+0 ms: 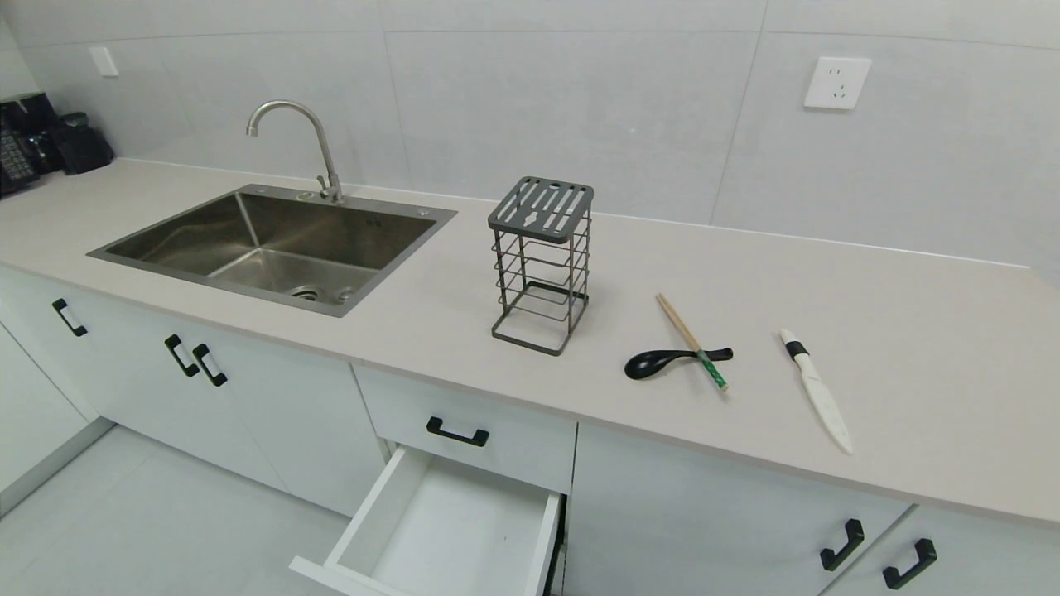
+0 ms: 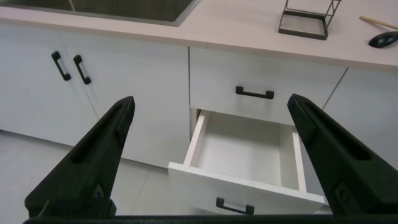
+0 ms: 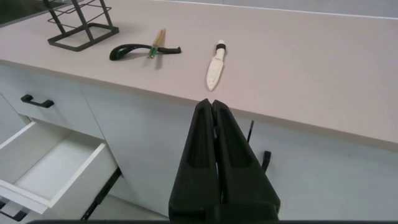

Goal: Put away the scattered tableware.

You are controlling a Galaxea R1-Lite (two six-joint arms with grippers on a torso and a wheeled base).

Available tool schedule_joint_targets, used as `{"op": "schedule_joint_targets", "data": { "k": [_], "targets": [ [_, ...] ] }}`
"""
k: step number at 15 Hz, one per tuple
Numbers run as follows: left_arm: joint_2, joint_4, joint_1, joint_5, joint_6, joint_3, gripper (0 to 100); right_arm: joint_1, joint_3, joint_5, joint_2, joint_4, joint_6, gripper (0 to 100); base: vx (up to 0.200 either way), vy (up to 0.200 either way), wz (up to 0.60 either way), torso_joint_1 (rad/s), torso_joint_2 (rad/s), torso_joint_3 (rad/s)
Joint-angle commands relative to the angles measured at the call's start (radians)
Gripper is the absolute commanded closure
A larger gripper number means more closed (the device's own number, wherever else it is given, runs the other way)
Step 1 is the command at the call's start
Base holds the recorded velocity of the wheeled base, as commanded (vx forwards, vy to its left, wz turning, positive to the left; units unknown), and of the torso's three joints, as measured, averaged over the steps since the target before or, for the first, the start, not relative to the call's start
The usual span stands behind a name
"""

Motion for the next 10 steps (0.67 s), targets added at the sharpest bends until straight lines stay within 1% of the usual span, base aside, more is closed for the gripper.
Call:
{"op": "schedule_joint_targets", "data": {
  "k": [1, 8, 9, 10],
  "targets": [
    [0.001, 0.000, 0.000, 0.000, -0.001, -0.001, 0, 0.000, 0.001, 0.000, 0.001, 0.000, 0.000, 0, 0.000, 0.000, 0.00, 0.000, 0.00, 0.000],
    [0.001, 0.000, 0.000, 0.000, -0.001, -0.001, 0, 0.000, 0.001, 0.008, 0.001, -0.005, -0.010, 0, 0.000, 0.000, 0.00, 0.000, 0.00, 0.000],
    [0.001, 0.000, 0.000, 0.000, -0.001, -0.001, 0, 0.000, 0.001, 0.029, 0.001, -0.028, -0.033, 0, 0.000, 0.000, 0.00, 0.000, 0.00, 0.000],
    [0.001, 0.000, 0.000, 0.000, -0.001, 0.000, 0, 0.000, 0.001, 0.051, 0.001, -0.111, -0.037, 0, 0.000, 0.000, 0.00, 0.000, 0.00, 0.000]
  ]
}}
